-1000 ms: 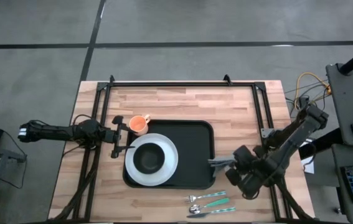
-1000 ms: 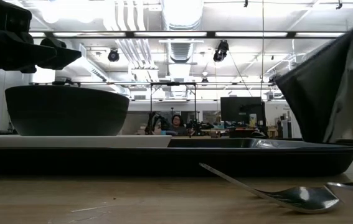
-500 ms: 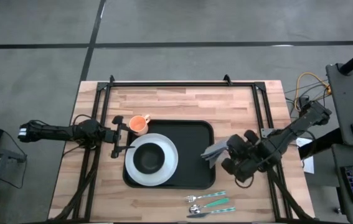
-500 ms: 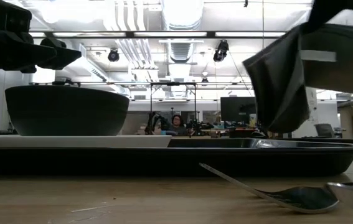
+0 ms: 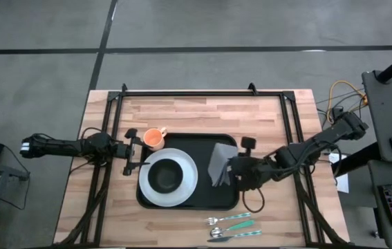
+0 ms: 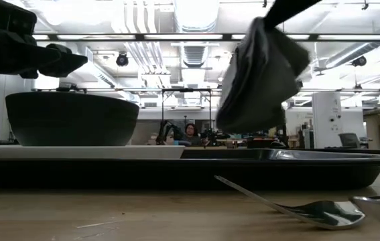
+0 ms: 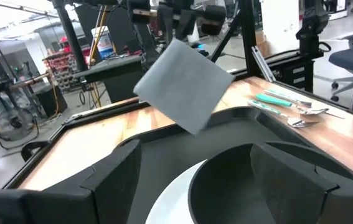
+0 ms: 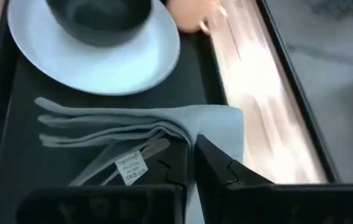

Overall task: Set up tray
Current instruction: Put the gray napkin on the right side of the white plate on the black tray

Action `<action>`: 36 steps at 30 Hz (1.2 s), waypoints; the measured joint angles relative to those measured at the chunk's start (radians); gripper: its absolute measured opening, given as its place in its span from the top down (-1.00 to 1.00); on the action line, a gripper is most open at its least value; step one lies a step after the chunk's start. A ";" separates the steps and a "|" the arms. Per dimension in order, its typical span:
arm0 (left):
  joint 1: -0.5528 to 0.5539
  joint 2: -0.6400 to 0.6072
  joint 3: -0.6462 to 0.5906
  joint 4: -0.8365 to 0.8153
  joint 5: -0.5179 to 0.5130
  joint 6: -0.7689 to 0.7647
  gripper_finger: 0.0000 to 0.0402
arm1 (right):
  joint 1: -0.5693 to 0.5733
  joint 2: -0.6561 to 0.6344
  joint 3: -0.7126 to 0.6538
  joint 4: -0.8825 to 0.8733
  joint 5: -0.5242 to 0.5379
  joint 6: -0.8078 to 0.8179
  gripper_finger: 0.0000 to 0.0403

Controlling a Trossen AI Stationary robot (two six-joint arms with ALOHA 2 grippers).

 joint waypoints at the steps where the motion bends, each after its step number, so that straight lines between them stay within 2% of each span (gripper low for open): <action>1: 0.000 0.000 0.000 0.000 0.000 0.000 -0.39 | -0.013 -0.004 -0.027 0.061 -0.023 -0.053 0.96; 7: 0.000 0.003 -0.001 0.000 0.000 0.000 -0.39 | -0.128 -0.085 -0.254 0.444 -0.277 -0.309 0.96; 11: 0.000 0.013 -0.001 -0.002 0.000 -0.001 -0.39 | -0.224 -0.172 -0.415 0.621 -0.362 -0.448 0.96; 14: 0.000 0.025 -0.001 -0.001 0.000 -0.001 -0.39 | -0.318 -0.244 -0.542 0.836 -0.453 -0.525 0.96; 17: 0.000 0.038 -0.001 0.000 0.000 -0.001 -0.39 | -0.422 -0.265 -0.676 1.086 -0.665 -0.528 0.96; 19: 0.000 0.041 0.000 -0.002 0.000 -0.004 -0.39 | -0.472 -0.252 -0.742 1.174 -0.783 -0.488 0.96; 20: 0.000 0.041 0.000 -0.001 0.000 -0.008 -0.39 | -0.487 -0.241 -0.765 1.188 -0.805 -0.461 0.96; 25: -0.001 0.040 -0.001 0.000 0.000 -0.011 -0.39 | -0.499 -0.183 -0.816 1.326 -0.828 -0.411 0.96; 28: -0.001 0.042 0.000 0.000 0.000 -0.011 -0.39 | -0.500 -0.164 -0.801 1.291 -0.717 -0.412 0.96; 30: -0.001 0.042 0.000 0.000 0.000 -0.011 -0.39 | -0.505 -0.156 -0.782 1.260 -0.683 -0.419 0.96; 36: -0.001 0.047 0.000 -0.001 0.000 -0.011 -0.39 | -0.494 -0.124 -0.704 1.275 -0.774 -0.399 0.96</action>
